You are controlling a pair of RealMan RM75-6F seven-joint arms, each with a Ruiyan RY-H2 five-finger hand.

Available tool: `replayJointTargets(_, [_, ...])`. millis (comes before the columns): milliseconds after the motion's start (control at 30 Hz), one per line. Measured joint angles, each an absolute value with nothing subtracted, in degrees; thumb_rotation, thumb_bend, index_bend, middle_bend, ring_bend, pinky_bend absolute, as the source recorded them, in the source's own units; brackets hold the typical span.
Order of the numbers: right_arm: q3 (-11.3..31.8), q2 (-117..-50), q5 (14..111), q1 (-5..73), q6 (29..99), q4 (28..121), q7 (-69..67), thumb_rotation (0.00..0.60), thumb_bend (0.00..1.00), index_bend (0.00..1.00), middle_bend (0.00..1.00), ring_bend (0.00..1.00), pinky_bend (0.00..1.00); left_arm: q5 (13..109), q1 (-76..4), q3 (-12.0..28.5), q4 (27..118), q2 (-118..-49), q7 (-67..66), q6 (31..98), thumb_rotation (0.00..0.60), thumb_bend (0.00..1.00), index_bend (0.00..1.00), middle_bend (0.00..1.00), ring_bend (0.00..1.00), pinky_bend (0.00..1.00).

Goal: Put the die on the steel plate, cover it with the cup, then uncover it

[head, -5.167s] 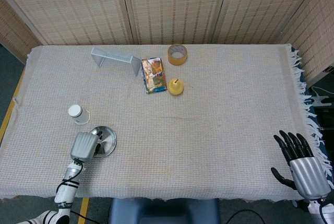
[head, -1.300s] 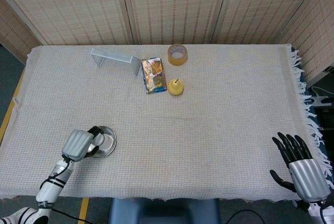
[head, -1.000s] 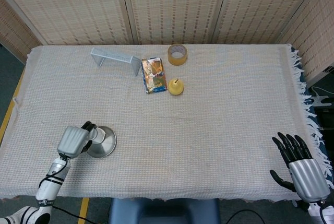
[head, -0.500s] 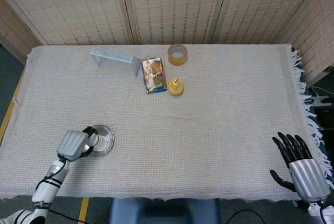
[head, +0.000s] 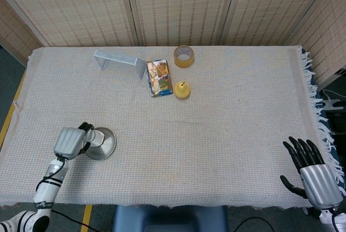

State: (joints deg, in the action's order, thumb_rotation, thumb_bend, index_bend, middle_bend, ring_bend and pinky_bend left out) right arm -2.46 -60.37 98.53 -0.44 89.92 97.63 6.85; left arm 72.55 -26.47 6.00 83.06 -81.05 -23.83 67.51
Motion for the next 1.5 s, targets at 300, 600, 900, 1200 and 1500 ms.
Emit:
replayJointTargets(300, [-2.5,-60.3,98.6,-0.3,89.7,97.6,6.5,0.525,0.17,0.00,0.00,0.00,0.00,72.6,-26.3,5.1,86.3,-79.7,-23.0,66.1,0.600,0.37,0.55,0.70,0.84,1.00])
replayJointTargets(600, [-2.7,-60.2,98.8,-0.4,89.6,97.7,6.4,0.525,0.17,0.00,0.00,0.00,0.00,73.8,-26.8,4.0,92.7,-74.7,-14.8,61.5,0.600,0.37,0.56,0.70,0.84,1.00])
replayJointTargets(900, [-3.0,-59.7,99.4,-0.4,89.9,98.0,5.4,0.525,0.17,0.00,0.00,0.00,0.00,72.9,-27.1,5.2,86.6,-77.2,-20.3,63.8,0.600,0.37,0.56,0.71,0.85,1.00])
replayJointTargets(1200, [-3.5,-59.0,100.4,-0.7,90.6,98.0,4.3,0.523,0.17,0.00,0.00,0.00,0.00,71.8,-26.8,5.5,83.8,-80.4,-29.1,68.5,0.600,0.37,0.57,0.72,0.85,1.00])
replayJointTargets(1500, [-3.7,-58.9,101.1,-1.2,91.6,98.0,4.3,0.525,0.17,0.00,0.00,0.00,0.00,72.6,-26.9,3.9,90.2,-76.8,-25.2,64.9,0.600,0.38,0.57,0.72,0.85,1.00])
